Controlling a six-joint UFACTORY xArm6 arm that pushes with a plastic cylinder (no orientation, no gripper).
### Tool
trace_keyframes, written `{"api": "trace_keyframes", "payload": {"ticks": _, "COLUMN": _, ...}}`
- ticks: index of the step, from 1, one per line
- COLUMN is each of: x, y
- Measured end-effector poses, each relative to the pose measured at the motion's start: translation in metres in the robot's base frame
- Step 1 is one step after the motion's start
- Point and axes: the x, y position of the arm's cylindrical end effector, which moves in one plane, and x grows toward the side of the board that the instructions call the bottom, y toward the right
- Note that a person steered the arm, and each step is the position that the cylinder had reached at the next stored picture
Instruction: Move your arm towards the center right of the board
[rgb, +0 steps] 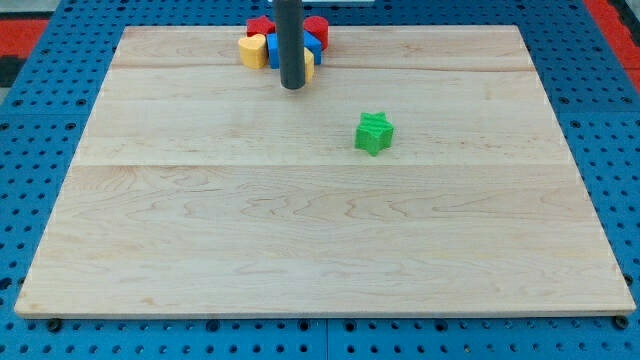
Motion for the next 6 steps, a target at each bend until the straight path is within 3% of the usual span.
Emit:
{"api": "trace_keyframes", "payload": {"ticks": 1, "x": 0.011, "y": 0.033}}
{"api": "trace_keyframes", "payload": {"ticks": 3, "x": 0.031, "y": 0.161}}
{"api": "trace_keyframes", "payload": {"ticks": 4, "x": 0.085, "y": 0.18}}
{"api": "trace_keyframes", "payload": {"ticks": 6, "x": 0.106, "y": 0.102}}
